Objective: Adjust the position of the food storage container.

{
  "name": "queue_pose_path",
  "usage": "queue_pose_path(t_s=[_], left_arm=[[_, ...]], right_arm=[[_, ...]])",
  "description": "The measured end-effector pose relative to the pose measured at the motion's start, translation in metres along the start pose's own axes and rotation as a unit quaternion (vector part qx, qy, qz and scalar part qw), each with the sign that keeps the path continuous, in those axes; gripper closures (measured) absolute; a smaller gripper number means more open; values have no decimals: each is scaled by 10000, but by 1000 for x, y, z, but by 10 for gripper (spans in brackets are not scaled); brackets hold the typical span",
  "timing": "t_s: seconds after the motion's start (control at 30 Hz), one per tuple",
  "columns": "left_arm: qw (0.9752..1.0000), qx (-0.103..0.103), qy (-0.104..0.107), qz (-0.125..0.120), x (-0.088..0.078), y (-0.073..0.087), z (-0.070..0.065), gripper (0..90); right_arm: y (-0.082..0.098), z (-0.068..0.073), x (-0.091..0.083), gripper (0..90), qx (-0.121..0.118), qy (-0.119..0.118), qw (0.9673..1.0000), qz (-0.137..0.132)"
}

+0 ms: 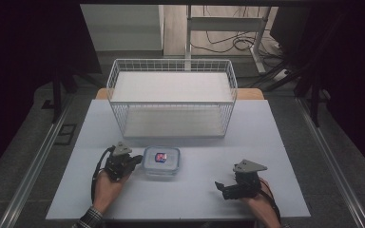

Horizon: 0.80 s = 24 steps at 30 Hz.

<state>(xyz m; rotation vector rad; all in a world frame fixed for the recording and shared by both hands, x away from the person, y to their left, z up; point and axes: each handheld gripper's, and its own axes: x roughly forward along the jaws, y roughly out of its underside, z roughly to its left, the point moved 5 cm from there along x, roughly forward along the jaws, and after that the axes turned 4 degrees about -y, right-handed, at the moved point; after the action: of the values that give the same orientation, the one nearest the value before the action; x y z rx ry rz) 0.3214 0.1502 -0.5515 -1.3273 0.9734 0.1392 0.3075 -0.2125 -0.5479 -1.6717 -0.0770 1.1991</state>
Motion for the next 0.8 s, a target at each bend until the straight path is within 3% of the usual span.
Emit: queue_pose_path(t_s=[0.13, 0.3, 0.4, 0.43, 0.5, 0.6, 0.63, 0.67, 0.7, 0.8], left_arm=[[9997, 22, 224, -19, 5, -3, -15, 900], [9994, 81, 350, -24, 10, -6, -24, 900], [9993, 184, 329, 2, 12, -8, -29, 900], [9992, 316, 247, 34, 8, -8, -28, 872], [9992, 388, 129, 42, 5, -7, -27, 843], [9988, 479, -35, 12, -5, -2, -24, 645], [9984, 566, -41, -35, -10, 4, -23, 495], [9984, 566, -41, -35, -10, 4, -23, 420], [9982, 590, -28, -56, -12, 7, -23, 420], [9983, 566, -34, -110, -15, 11, -22, 240]], right_arm=[[0, 0, 1, 3, 7, 0, 10000, 30], [1, 1, 1, 5, 16, -38, 10000, 72], [1, 1, 1, 6, 15, -43, 10000, 72], [1, 1, 1, 9, 5, -43, 10000, 79], [1, 2, 0, 15, -6, -53, 10000, 55], [-3, 7, -3, 26, -97, -163, 9998, -81], [-4, 10, -3, 26, -145, -201, 9996, -96], [-4, 10, -3, 26, -145, -201, 9996, -96], [-4, 11, -2, 26, -153, -217, 9996, -86], [-3, 13, 0, 23, -101, -235, 9997, -41]])
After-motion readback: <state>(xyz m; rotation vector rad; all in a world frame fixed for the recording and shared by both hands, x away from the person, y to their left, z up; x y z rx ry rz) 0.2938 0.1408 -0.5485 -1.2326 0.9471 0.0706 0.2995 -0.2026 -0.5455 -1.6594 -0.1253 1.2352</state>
